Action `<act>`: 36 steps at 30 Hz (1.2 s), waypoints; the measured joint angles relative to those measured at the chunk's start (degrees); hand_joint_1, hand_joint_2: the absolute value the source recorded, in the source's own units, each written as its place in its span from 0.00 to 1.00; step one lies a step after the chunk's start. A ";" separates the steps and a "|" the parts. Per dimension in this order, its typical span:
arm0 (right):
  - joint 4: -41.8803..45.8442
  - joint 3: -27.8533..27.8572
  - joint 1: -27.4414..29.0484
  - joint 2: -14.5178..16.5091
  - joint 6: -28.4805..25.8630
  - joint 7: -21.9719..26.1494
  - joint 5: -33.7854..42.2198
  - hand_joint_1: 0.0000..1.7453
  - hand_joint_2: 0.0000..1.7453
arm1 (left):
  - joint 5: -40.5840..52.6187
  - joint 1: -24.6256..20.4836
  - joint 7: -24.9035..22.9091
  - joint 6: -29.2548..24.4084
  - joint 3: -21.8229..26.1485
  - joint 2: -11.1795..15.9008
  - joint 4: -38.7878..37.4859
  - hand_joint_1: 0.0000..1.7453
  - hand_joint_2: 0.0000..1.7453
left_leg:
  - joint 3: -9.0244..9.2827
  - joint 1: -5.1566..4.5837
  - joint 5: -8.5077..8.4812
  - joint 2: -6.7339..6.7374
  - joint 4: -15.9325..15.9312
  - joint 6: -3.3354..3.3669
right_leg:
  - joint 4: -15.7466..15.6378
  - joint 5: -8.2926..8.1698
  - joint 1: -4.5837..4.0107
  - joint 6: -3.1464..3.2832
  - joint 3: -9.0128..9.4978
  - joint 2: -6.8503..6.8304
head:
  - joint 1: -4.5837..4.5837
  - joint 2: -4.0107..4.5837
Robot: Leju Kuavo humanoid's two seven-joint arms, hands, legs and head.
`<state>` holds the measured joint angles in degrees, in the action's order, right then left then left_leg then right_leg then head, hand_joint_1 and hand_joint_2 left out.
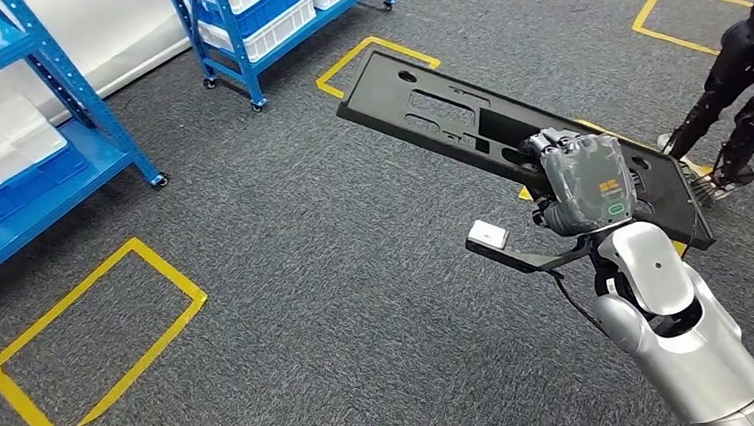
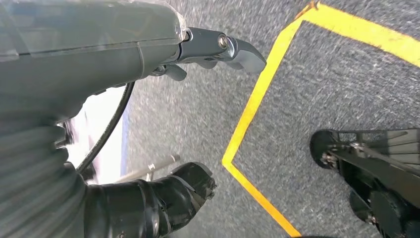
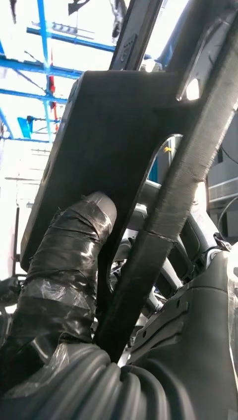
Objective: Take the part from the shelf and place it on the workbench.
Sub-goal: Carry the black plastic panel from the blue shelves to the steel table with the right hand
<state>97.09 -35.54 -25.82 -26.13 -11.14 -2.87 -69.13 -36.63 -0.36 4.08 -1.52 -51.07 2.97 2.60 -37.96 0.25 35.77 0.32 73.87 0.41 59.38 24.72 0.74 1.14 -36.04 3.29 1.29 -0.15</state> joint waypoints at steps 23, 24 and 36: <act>-0.23 1.84 -2.12 -1.58 2.99 1.56 3.82 1.00 1.00 | -1.46 -0.50 0.11 0.26 -0.52 0.29 0.00 0.00 1.00 | 6.79 -0.71 -6.94 6.14 -15.45 1.16 | 0.03 0.87 -0.46 -1.26 0.89 -5.94 | -0.11 0.00; -0.22 1.88 -2.22 -1.63 2.99 1.57 3.82 1.00 1.00 | -1.47 -0.53 0.12 0.27 -0.54 0.29 0.00 0.00 1.00 | 6.65 -0.61 -6.31 5.45 -14.87 0.91 | -0.20 0.70 -0.30 -0.94 0.97 -5.30 | -0.11 0.00; -0.23 1.80 -2.88 -1.46 3.24 0.94 3.20 1.00 1.00 | -2.41 -0.12 0.19 0.41 -0.85 0.48 -0.10 0.00 1.00 | 5.05 0.31 -8.01 -4.51 -14.30 0.86 | 0.40 0.39 0.06 -0.99 0.38 2.87 | -0.09 0.00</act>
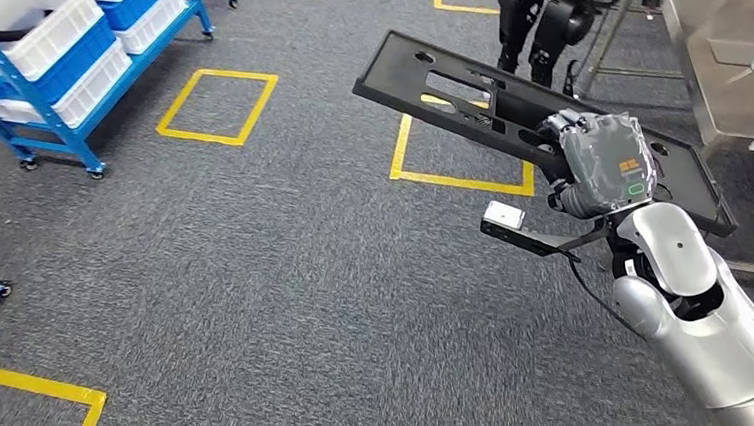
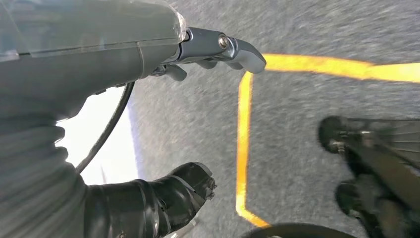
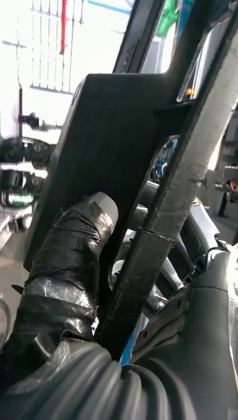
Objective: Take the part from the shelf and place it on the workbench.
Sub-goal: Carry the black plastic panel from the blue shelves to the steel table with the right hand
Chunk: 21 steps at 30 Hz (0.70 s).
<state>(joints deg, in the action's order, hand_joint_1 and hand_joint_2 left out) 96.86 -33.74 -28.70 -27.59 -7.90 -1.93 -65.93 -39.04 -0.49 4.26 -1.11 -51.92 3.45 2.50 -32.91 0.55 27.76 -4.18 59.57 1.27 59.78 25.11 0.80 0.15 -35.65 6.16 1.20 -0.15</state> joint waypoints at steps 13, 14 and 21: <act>-0.08 -0.60 -0.70 0.67 0.28 -1.64 -2.02 1.00 1.00 | -1.00 -0.19 0.55 0.47 -0.92 0.66 -0.05 0.00 1.00 | 0.76 -0.57 -0.50 8.02 -1.46 1.44 | 3.88 1.55 0.11 -1.53 -1.13 -8.41 | -0.22 0.00; -0.08 -0.61 -0.87 0.72 0.26 -1.77 -2.27 1.00 1.00 | -1.08 -0.19 0.55 0.54 -0.99 0.73 -0.05 0.00 1.00 | 0.80 -0.71 -0.33 8.47 -1.32 1.23 | 1.09 0.77 -0.16 -1.25 0.30 -9.21 | -0.21 0.00; -0.08 -0.74 -1.33 0.57 0.27 -3.05 -5.26 1.00 1.00 | -1.13 -0.20 0.60 0.65 -2.11 1.03 -0.05 0.00 1.00 | -1.35 -0.47 3.94 6.31 4.61 -0.44 | -1.22 0.08 -0.10 0.83 1.18 -6.49 | -0.16 0.00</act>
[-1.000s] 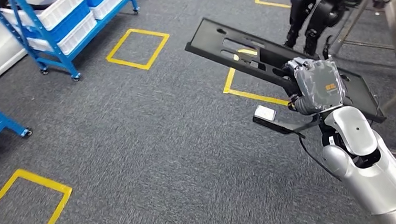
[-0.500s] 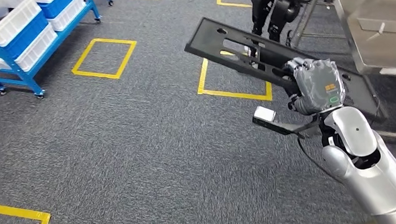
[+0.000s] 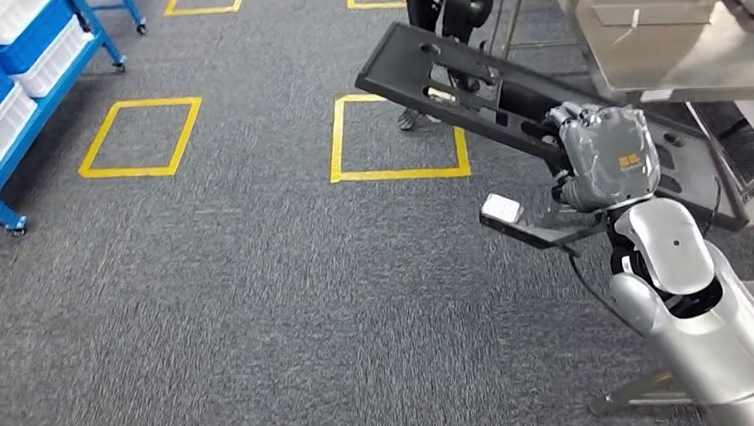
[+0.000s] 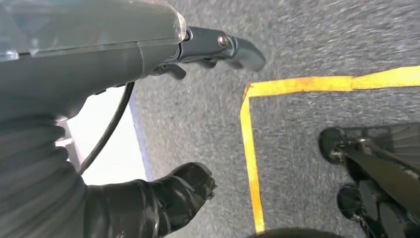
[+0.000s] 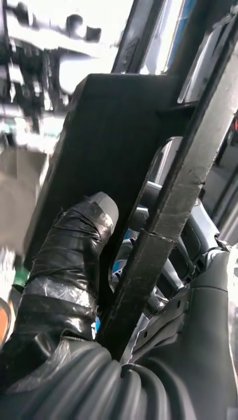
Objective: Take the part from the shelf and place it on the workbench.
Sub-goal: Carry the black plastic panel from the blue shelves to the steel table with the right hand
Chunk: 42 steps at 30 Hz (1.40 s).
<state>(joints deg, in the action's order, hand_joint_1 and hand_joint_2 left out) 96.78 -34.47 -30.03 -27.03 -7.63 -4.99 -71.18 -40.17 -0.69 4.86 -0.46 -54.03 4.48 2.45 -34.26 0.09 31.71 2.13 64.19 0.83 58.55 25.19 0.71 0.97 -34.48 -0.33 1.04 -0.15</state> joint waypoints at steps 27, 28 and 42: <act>-2.73 -0.21 2.63 -2.95 -1.42 -3.87 -11.79 1.00 1.00 | -0.85 -0.10 -1.52 -0.37 -1.75 0.26 0.16 0.00 1.00 | 2.13 -0.23 -4.29 3.66 -5.88 0.79 | 0.32 0.14 -0.25 -1.36 -0.26 -1.55 | -0.24 0.00; -2.76 -0.21 2.61 -2.99 -1.40 -3.87 -12.06 1.00 1.00 | -0.97 -0.17 -1.65 -0.37 -1.75 0.26 0.19 0.00 1.00 | 2.11 -0.15 -3.87 3.21 -5.54 0.48 | 0.05 -0.02 -0.10 -1.00 -0.14 -1.03 | -0.23 0.00; -3.62 -0.52 1.54 -2.89 2.63 -4.01 -12.99 1.00 1.00 | -3.11 0.10 -2.13 -0.58 -1.81 0.21 0.33 0.00 1.00 | 0.86 0.44 -4.91 -4.80 -4.71 0.76 | 0.91 -0.16 0.29 -1.58 -0.89 7.06 | -0.19 0.00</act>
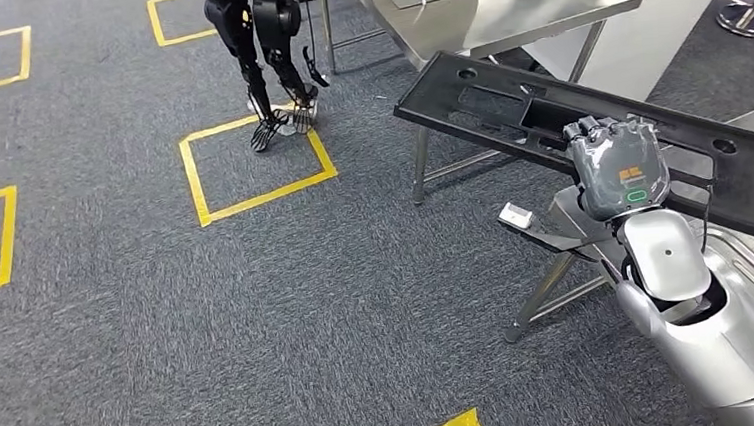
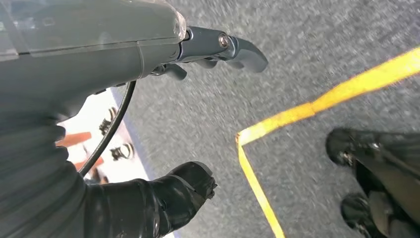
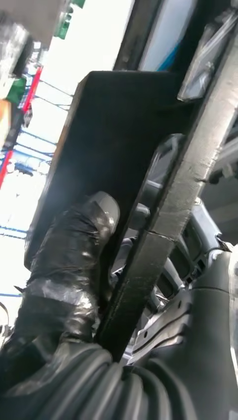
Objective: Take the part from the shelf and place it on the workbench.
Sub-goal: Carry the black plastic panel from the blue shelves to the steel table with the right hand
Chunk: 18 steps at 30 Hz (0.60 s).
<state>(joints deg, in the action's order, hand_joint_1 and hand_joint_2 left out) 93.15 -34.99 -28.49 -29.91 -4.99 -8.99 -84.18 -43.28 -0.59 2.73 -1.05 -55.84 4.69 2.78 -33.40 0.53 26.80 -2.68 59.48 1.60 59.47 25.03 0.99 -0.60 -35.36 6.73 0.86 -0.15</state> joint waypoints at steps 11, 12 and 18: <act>-1.80 0.50 -2.01 0.74 1.63 -0.49 1.15 1.00 1.00 | -0.61 0.18 0.26 0.89 -1.15 0.61 0.00 0.00 1.00 | 0.76 -0.15 -0.04 6.80 -1.03 1.14 | 5.06 1.65 -0.25 -0.87 -1.74 -8.74 | -0.13 0.00; -2.57 0.34 -3.30 1.92 2.05 -0.51 0.99 1.00 1.00 | -0.69 0.13 0.26 1.28 -1.22 0.94 0.00 0.00 1.00 | 0.87 -0.29 0.11 7.47 -1.00 0.91 | 1.98 0.62 -0.55 -0.47 -0.26 -9.59 | -0.13 0.00; -6.75 -0.56 -8.26 7.36 3.06 -1.01 0.47 1.00 1.00 | -1.00 -0.94 0.23 2.33 -1.35 2.85 0.11 0.00 1.00 | 0.59 -0.31 2.10 7.54 0.96 -0.77 | -0.91 -0.01 -0.76 1.41 0.78 -8.00 | -0.08 0.00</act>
<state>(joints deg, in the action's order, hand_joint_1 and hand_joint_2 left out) 86.40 -35.55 -36.74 -22.56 -1.93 -10.00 -83.71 -44.28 -1.53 2.96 1.28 -57.19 7.55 2.89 -32.81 0.22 28.90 4.86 60.44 0.82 58.55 25.02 0.23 0.80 -34.58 -1.27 0.78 -0.15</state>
